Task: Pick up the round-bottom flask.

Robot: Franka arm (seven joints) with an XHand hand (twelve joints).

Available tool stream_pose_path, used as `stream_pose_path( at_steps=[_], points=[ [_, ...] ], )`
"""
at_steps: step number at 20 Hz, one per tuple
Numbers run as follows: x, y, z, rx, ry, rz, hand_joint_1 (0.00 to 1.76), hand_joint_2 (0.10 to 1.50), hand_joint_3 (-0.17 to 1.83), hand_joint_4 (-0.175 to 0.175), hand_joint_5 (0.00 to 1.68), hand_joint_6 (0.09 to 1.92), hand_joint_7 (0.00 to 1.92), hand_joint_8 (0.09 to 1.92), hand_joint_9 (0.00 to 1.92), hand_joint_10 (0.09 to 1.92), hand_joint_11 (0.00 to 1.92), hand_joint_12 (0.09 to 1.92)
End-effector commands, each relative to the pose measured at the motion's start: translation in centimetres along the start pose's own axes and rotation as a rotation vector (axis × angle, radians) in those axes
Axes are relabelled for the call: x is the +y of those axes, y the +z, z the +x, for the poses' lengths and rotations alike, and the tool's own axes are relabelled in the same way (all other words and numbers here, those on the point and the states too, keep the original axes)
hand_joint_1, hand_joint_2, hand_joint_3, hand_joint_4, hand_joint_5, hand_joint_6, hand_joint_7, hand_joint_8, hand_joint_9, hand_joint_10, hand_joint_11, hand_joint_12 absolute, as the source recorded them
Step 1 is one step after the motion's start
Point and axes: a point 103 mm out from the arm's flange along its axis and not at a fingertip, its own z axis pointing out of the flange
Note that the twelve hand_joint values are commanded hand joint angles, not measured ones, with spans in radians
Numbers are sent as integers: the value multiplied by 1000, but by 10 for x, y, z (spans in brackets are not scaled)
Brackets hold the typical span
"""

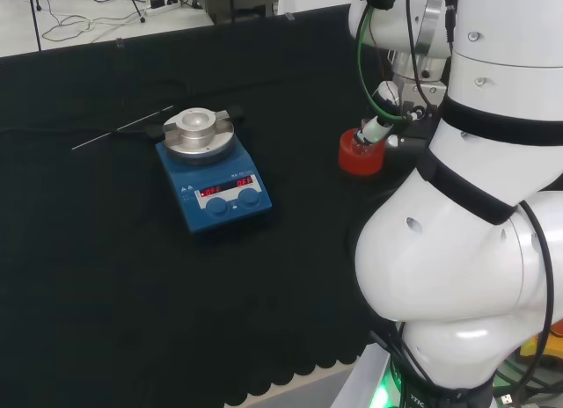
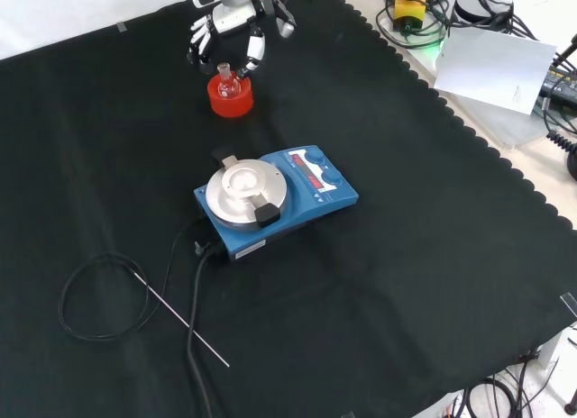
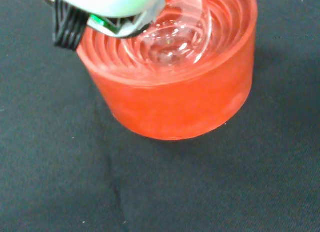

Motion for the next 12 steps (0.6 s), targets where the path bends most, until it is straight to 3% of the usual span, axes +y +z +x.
stream_pose_path(
  at_steps=[1, 3, 7, 12],
  points=[
    [2, -3, -4, 6, -5, -11, 964, 592, 691, -77, 714, 701, 313, 683, 496, 673, 154, 1400],
    [3, -5, -6, 0, -4, -15, 963, 597, 693, -84, 777, 728, 322, 686, 505, 675, 165, 1400],
    [3, 4, 27, -30, 0, -24, 965, 609, 698, -94, 859, 763, 338, 692, 522, 678, 188, 1400],
    [2, 0, 20, -23, -2, -29, 964, 619, 700, -99, 887, 779, 346, 693, 535, 675, 206, 1394]
  ],
)
